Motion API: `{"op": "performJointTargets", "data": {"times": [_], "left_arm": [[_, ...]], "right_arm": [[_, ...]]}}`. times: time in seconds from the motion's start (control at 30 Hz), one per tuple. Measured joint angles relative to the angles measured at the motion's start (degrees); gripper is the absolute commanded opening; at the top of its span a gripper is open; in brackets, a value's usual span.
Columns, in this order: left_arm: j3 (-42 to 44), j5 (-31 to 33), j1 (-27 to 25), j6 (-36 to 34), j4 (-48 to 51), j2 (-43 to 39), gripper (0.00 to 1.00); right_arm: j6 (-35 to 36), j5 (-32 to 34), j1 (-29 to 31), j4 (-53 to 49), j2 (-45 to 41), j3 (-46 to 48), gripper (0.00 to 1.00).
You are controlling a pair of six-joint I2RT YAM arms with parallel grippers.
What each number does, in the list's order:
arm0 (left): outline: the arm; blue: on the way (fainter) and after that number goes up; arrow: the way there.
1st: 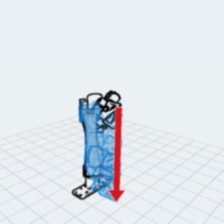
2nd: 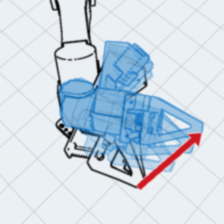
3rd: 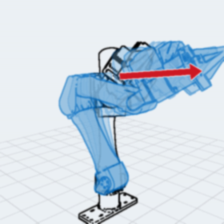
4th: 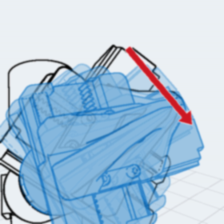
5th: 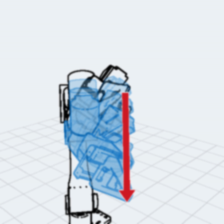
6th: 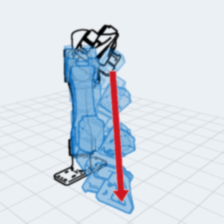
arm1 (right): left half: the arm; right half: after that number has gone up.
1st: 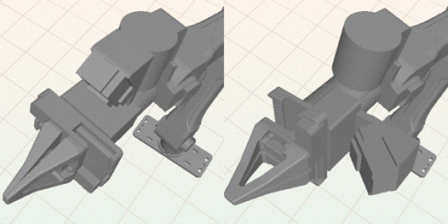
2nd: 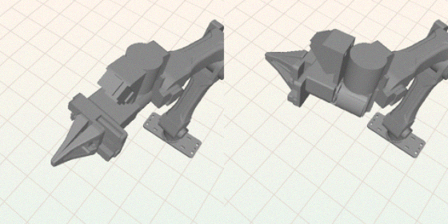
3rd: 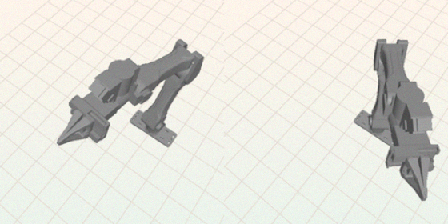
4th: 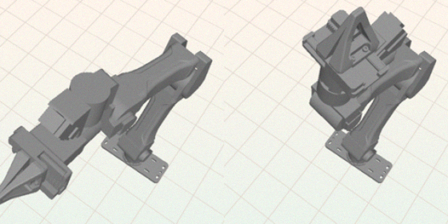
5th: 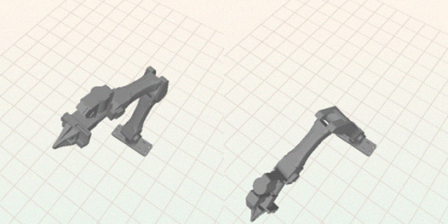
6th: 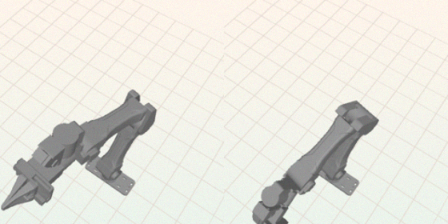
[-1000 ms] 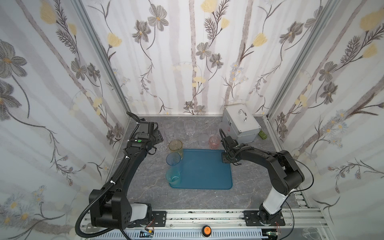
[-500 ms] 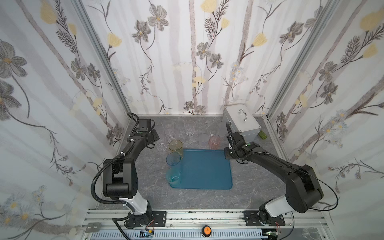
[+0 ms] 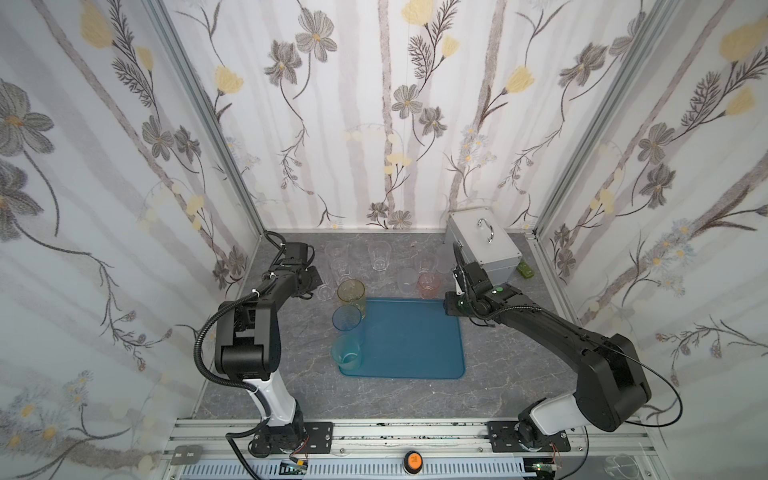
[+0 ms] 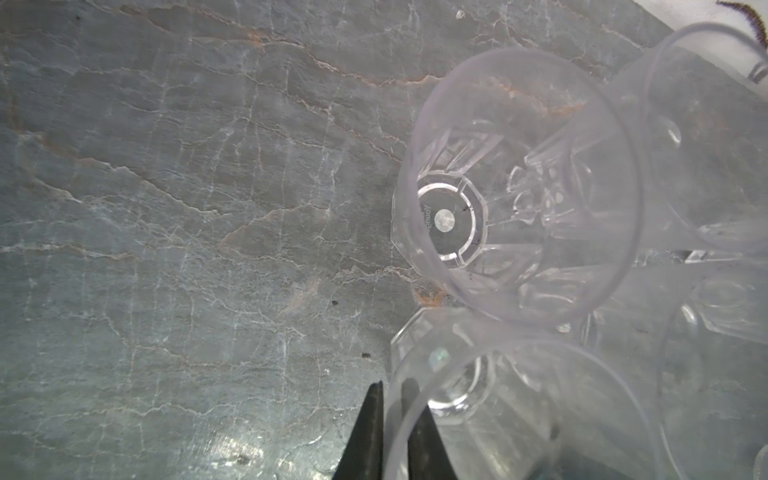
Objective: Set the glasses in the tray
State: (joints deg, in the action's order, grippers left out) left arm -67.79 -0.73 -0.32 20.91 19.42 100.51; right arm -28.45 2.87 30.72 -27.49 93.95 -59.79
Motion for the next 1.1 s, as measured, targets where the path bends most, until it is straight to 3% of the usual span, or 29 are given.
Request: {"op": "performJointTargets", "data": {"times": [0.23,0.43,0.57,0.83,1.1], "left_arm": [[1.95,-1.05,0.0,-1.07,1.27,-8.09,0.0],[1.46,-2.73,-0.42,-0.85,3.63,-21.14,0.0],[-3.43,-2.75,-4.61,0.74,4.31,-26.47,0.0],[-12.72,-1.64,-26.45,1.53,6.88,-17.77,0.0],[-11.08,-0.57,-31.89,-1.99,13.64,-9.46,0.0]], "right_arm": [[-0.63,-0.92,0.33,0.48,0.24,-0.66,0.49],[-1.14,-1.03,0.44,1.53,0.76,-2.34,0.49],[-2.19,-2.62,0.9,2.45,1.27,-2.51,0.49],[-3.52,-3.96,1.84,2.91,1.07,-3.28,0.49],[-5.2,-4.9,1.84,4.83,-1.6,-0.33,0.49]]}}
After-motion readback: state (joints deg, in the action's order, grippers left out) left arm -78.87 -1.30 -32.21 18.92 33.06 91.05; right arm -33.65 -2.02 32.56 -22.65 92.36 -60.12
